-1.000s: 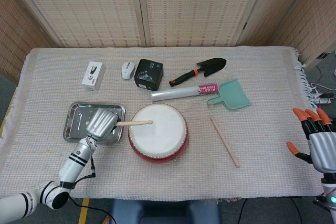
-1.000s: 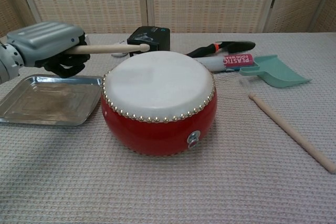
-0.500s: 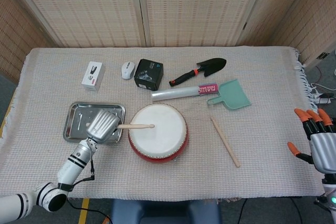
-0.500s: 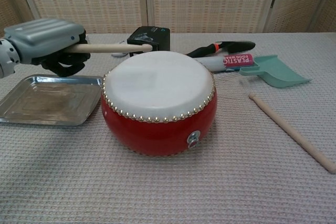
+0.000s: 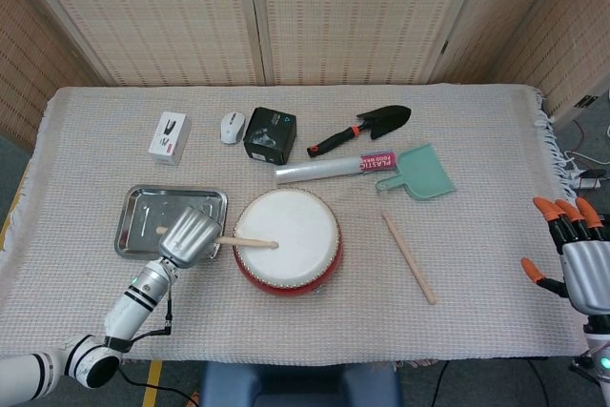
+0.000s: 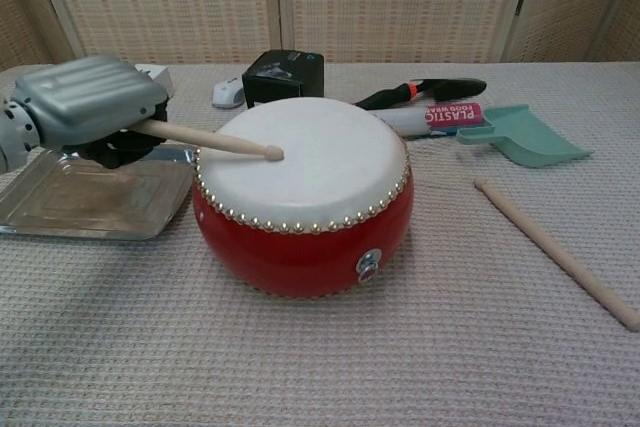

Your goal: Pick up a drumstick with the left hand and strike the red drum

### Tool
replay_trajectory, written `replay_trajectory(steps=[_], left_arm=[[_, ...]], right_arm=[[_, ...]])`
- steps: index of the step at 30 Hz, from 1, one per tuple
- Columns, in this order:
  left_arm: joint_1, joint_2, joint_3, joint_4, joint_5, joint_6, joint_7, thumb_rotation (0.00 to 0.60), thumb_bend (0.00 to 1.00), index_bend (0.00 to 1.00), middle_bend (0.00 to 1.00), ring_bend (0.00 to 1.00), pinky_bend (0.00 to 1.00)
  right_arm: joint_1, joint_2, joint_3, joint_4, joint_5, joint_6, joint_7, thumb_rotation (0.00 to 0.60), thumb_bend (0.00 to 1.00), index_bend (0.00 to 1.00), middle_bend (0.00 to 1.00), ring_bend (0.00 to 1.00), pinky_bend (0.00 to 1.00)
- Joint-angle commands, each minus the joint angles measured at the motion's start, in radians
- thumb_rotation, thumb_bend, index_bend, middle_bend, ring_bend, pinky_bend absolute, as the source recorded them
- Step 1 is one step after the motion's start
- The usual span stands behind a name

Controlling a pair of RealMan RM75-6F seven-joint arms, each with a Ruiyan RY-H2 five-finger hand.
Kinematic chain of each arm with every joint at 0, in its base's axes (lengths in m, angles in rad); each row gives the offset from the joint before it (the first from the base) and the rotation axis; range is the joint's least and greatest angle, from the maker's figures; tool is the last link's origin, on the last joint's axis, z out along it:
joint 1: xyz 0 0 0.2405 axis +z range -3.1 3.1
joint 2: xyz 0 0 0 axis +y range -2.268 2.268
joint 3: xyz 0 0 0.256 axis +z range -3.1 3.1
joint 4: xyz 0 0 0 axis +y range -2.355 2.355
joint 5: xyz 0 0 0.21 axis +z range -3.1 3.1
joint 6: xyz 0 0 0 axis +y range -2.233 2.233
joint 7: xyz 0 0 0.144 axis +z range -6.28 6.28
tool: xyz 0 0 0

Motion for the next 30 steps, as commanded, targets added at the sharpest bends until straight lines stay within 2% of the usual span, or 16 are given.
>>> replay_trajectory(steps=[1, 5, 11, 15, 20, 22, 26, 30], left_arm=[[0.018, 0.036, -0.052, -0.073, -0.043, 0.032, -0.159, 0.6, 0.6, 1.0, 1.0, 1.0, 1.0], [0.004, 0.045, -0.033, -0.058, -0.029, 0.013, -0.124, 0.6, 0.6, 1.0, 1.0, 1.0, 1.0], [-0.018, -0.017, 0.024, 0.046, 0.019, 0.013, 0.037, 0.6, 0.6, 1.0, 1.0, 1.0, 1.0], [-0.02, -0.023, 0.03, 0.052, 0.014, 0.007, 0.055, 0.6, 0.6, 1.0, 1.0, 1.0, 1.0], [0.005, 0.027, -0.057, -0.059, -0.066, 0.05, -0.106, 0.6, 0.6, 1.0, 1.0, 1.0, 1.0], [0.004, 0.046, -0.067, -0.071, -0.068, 0.05, -0.129, 0.6, 0.6, 1.0, 1.0, 1.0, 1.0], [-0.012, 0.041, -0.043, -0.044, -0.069, 0.017, -0.091, 0.6, 0.6, 1.0, 1.0, 1.0, 1.0], [-0.039, -0.008, -0.006, 0.032, -0.083, -0.024, 0.008, 0.6, 0.6, 1.0, 1.0, 1.0, 1.0]], right_arm=[[0.0, -0.002, 0.0, 0.001, 0.001, -0.002, 0.001, 0.6, 0.25, 0.09, 0.13, 0.0, 0.03], [0.002, -0.003, -0.001, 0.001, 0.0, -0.003, 0.001, 0.6, 0.25, 0.09, 0.13, 0.0, 0.03], [0.0, -0.001, -0.001, 0.001, 0.003, -0.002, -0.001, 0.6, 0.25, 0.09, 0.13, 0.0, 0.03], [0.0, 0.0, -0.001, 0.0, 0.003, -0.001, -0.002, 0.6, 0.25, 0.09, 0.13, 0.0, 0.03], [-0.001, -0.001, -0.001, -0.001, 0.001, 0.001, -0.003, 0.6, 0.25, 0.09, 0.13, 0.0, 0.03], [-0.001, -0.002, -0.002, -0.001, 0.001, 0.001, -0.003, 0.6, 0.25, 0.09, 0.13, 0.0, 0.03], [-0.001, -0.004, -0.003, -0.001, 0.0, 0.001, -0.002, 0.6, 0.25, 0.09, 0.13, 0.0, 0.03], [0.0, -0.004, -0.004, -0.001, 0.002, -0.003, -0.003, 0.6, 0.25, 0.09, 0.13, 0.0, 0.03]])
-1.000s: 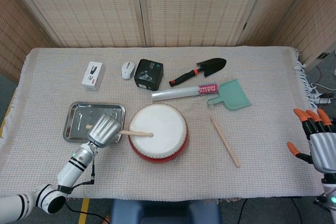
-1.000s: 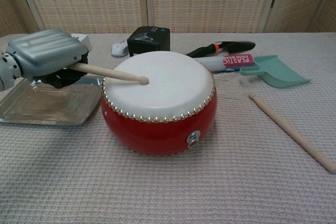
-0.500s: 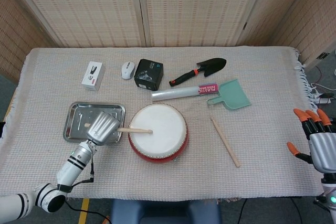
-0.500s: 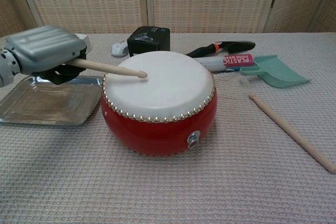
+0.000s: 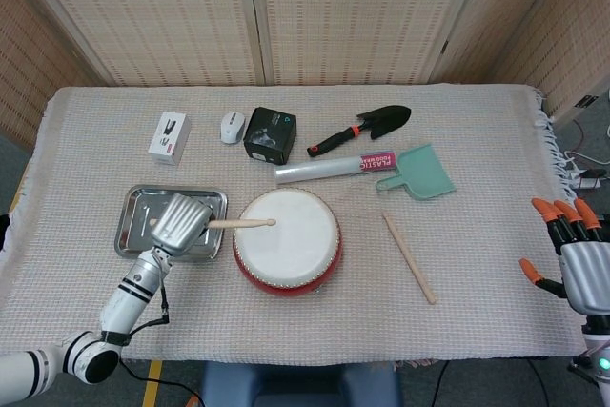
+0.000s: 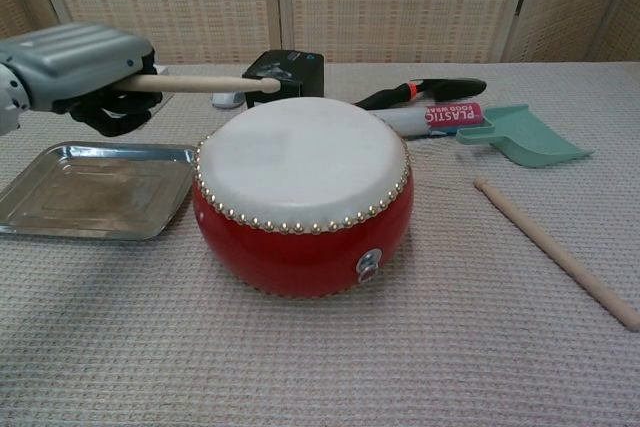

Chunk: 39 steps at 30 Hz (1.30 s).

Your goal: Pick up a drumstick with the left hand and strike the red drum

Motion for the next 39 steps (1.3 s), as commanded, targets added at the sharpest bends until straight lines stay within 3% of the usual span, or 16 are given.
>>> replay_trajectory(steps=[1, 5, 11, 24, 32, 39], left_arm=[[-0.028, -0.042, 0.034, 0.073, -0.023, -0.042, 0.112, 0.6, 0.6, 1.0, 1.0, 1.0, 1.0], [-0.032, -0.044, 0.039, 0.073, -0.035, -0.034, 0.156, 0.6, 0.6, 1.0, 1.0, 1.0, 1.0], [-0.001, 0.009, -0.034, -0.028, -0.069, 0.004, -0.051, 0.6, 0.6, 1.0, 1.0, 1.0, 1.0], [-0.051, -0.048, 0.058, 0.083, -0.05, -0.063, 0.143, 0.6, 0.59, 1.0, 1.0, 1.0, 1.0], [-0.003, -0.016, 0.002, -0.004, -0.017, 0.057, -0.024, 0.6, 0.59, 1.0, 1.0, 1.0, 1.0], [-0.022, -0.02, 0.044, 0.029, 0.001, 0.008, 0.038, 0.6, 0.59, 1.0, 1.0, 1.0, 1.0]], right_arm=[[0.0, 0.001, -0.001, -0.001, 0.0, -0.001, -0.001, 0.6, 0.25, 0.09, 0.13, 0.0, 0.03], [-0.003, 0.006, 0.0, -0.005, 0.0, 0.006, -0.004, 0.6, 0.25, 0.09, 0.13, 0.0, 0.03], [-0.004, 0.002, -0.002, -0.005, 0.0, 0.004, -0.002, 0.6, 0.25, 0.09, 0.13, 0.0, 0.03], [-0.004, 0.002, -0.002, -0.005, 0.001, 0.002, -0.004, 0.6, 0.25, 0.09, 0.13, 0.0, 0.03], [-0.008, 0.0, -0.004, -0.002, 0.002, 0.007, 0.001, 0.6, 0.25, 0.09, 0.13, 0.0, 0.03], [-0.008, -0.003, -0.005, 0.002, -0.001, 0.006, 0.004, 0.6, 0.25, 0.09, 0.13, 0.0, 0.03]])
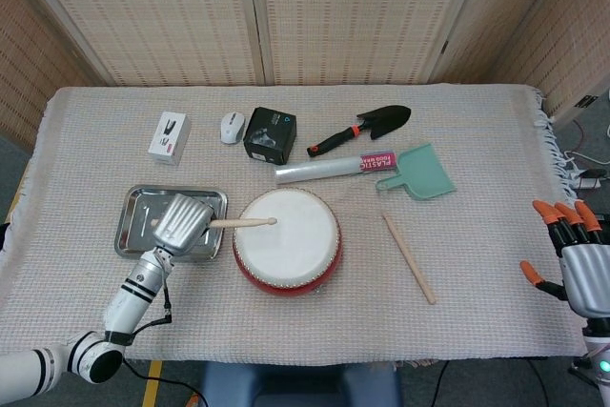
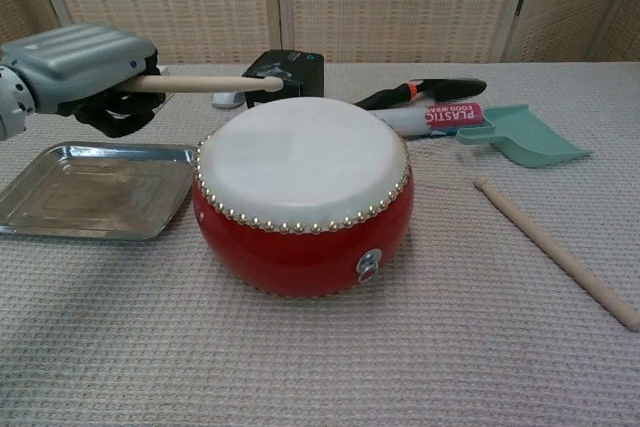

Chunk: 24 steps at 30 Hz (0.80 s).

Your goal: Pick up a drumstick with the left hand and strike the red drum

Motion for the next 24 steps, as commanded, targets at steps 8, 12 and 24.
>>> replay_trajectory(steps=[8, 12, 24], left_arm=[[-0.02, -0.029, 0.039, 0.034, -0.022, -0.066, 0.106, 0.6, 0.59, 1.0, 1.0, 1.0, 1.0], [0.018, -0.014, -0.014, -0.013, 0.004, 0.028, -0.043, 0.6, 0.59, 1.0, 1.0, 1.0, 1.0], [-0.023, -0.04, 0.057, 0.073, 0.013, -0.079, 0.09, 0.6, 0.59, 1.0, 1.0, 1.0, 1.0]], right_arm=[[0.0, 0.001, 0.001, 0.002, 0.004, -0.002, 0.001, 0.6, 0.25, 0.09, 0.13, 0.0, 0.03], [0.003, -0.001, 0.003, 0.003, 0.006, -0.008, 0.001, 0.6, 0.25, 0.09, 0.13, 0.0, 0.03], [0.009, -0.005, 0.004, 0.01, 0.011, -0.018, 0.004, 0.6, 0.25, 0.09, 0.13, 0.0, 0.03]])
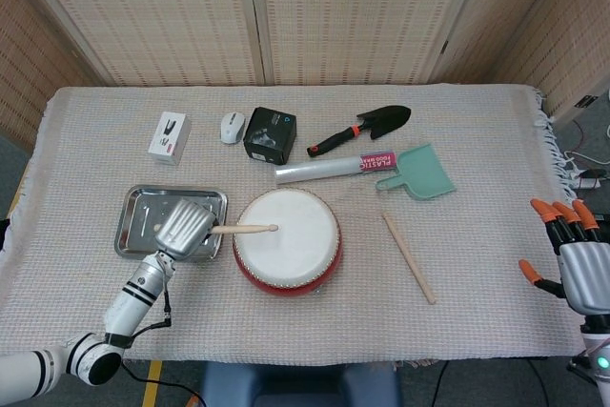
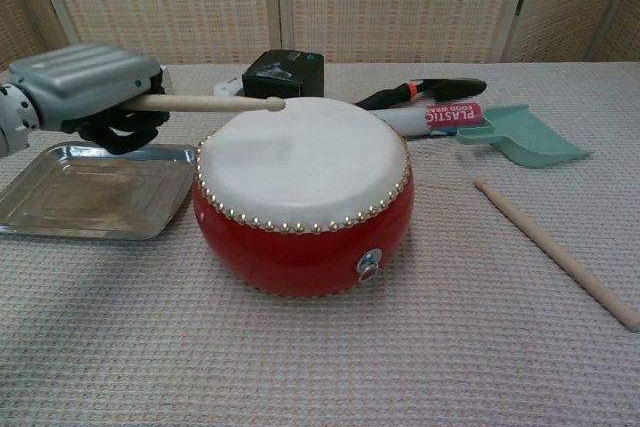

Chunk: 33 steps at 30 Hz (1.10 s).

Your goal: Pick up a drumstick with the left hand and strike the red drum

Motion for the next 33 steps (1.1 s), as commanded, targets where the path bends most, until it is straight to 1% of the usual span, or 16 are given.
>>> replay_trajectory(steps=[1, 3, 4, 9, 11, 13, 14, 17, 20, 23, 25, 27, 29, 31, 33], left_arm=[[-0.024, -0.03, 0.039, 0.055, -0.005, -0.05, 0.128, 0.6, 0.59, 1.0, 1.0, 1.0, 1.0], [-0.025, -0.03, 0.041, 0.042, -0.014, -0.051, 0.154, 0.6, 0.59, 1.0, 1.0, 1.0, 1.0], [-0.022, -0.028, 0.036, 0.029, -0.014, -0.043, 0.143, 0.6, 0.59, 1.0, 1.0, 1.0, 1.0], [0.013, 0.007, -0.02, -0.056, 0.005, 0.032, -0.039, 0.6, 0.59, 1.0, 1.0, 1.0, 1.0], [0.019, 0.016, -0.027, -0.06, 0.029, 0.055, -0.075, 0.6, 0.59, 1.0, 1.0, 1.0, 1.0], [0.02, 0.02, -0.023, -0.052, 0.047, 0.058, -0.086, 0.6, 0.59, 1.0, 1.0, 1.0, 1.0], [0.018, 0.021, -0.018, -0.047, 0.048, 0.05, -0.081, 0.6, 0.59, 1.0, 1.0, 1.0, 1.0], [0.001, 0.015, 0.015, -0.007, 0.063, 0.013, 0.004, 0.6, 0.59, 1.0, 1.0, 1.0, 1.0], [-0.01, -0.006, 0.042, 0.018, 0.041, -0.03, 0.094, 0.6, 0.59, 1.0, 1.0, 1.0, 1.0], [-0.015, -0.01, 0.049, 0.012, 0.008, -0.054, 0.148, 0.6, 0.59, 1.0, 1.0, 1.0, 1.0], [-0.012, -0.008, 0.039, -0.001, 0.002, -0.036, 0.155, 0.6, 0.59, 1.0, 1.0, 1.0, 1.0], [0.001, -0.004, 0.017, -0.021, 0.013, 0.011, 0.121, 0.6, 0.59, 1.0, 1.0, 1.0, 1.0], [0.016, 0.006, -0.006, -0.05, 0.015, 0.044, 0.05, 0.6, 0.59, 1.0, 1.0, 1.0, 1.0], [0.027, 0.027, -0.027, -0.082, 0.013, 0.056, -0.031, 0.6, 0.59, 1.0, 1.0, 1.0, 1.0], [0.027, 0.047, -0.033, -0.09, 0.013, 0.047, -0.066, 0.6, 0.59, 1.0, 1.0, 1.0, 1.0]], right_arm=[[0.0, 0.001, 0.0, -0.001, 0.0, 0.001, -0.001, 0.6, 0.25, 0.09, 0.13, 0.0, 0.03], [-0.001, 0.002, 0.001, -0.002, 0.0, 0.003, -0.001, 0.6, 0.25, 0.09, 0.13, 0.0, 0.03], [-0.001, 0.002, 0.001, -0.002, -0.001, 0.004, -0.001, 0.6, 0.25, 0.09, 0.13, 0.0, 0.03], [-0.002, 0.001, -0.001, 0.0, -0.001, 0.003, 0.001, 0.6, 0.25, 0.09, 0.13, 0.0, 0.03], [-0.001, 0.0, -0.001, 0.001, -0.001, 0.003, 0.002, 0.6, 0.25, 0.09, 0.13, 0.0, 0.03], [-0.001, 0.0, -0.001, 0.001, -0.002, 0.003, 0.003, 0.6, 0.25, 0.09, 0.13, 0.0, 0.03], [-0.001, -0.001, -0.001, 0.002, -0.003, 0.003, 0.004, 0.6, 0.25, 0.09, 0.13, 0.0, 0.03], [-0.003, -0.001, -0.003, 0.003, -0.002, 0.004, 0.006, 0.6, 0.25, 0.09, 0.13, 0.0, 0.03], [-0.006, 0.0, -0.003, 0.003, -0.001, 0.007, 0.006, 0.6, 0.25, 0.09, 0.13, 0.0, 0.03], [-0.007, 0.002, -0.003, 0.003, 0.0, 0.008, 0.008, 0.6, 0.25, 0.09, 0.13, 0.0, 0.03], [-0.008, 0.003, -0.003, 0.003, -0.001, 0.01, 0.009, 0.6, 0.25, 0.09, 0.13, 0.0, 0.03], [-0.009, 0.004, -0.003, 0.002, -0.002, 0.011, 0.009, 0.6, 0.25, 0.09, 0.13, 0.0, 0.03], [-0.008, 0.003, -0.003, 0.003, -0.002, 0.011, 0.01, 0.6, 0.25, 0.09, 0.13, 0.0, 0.03], [-0.007, 0.002, -0.003, 0.004, -0.001, 0.009, 0.01, 0.6, 0.25, 0.09, 0.13, 0.0, 0.03], [-0.005, 0.001, -0.003, 0.005, 0.0, 0.005, 0.012, 0.6, 0.25, 0.09, 0.13, 0.0, 0.03]])
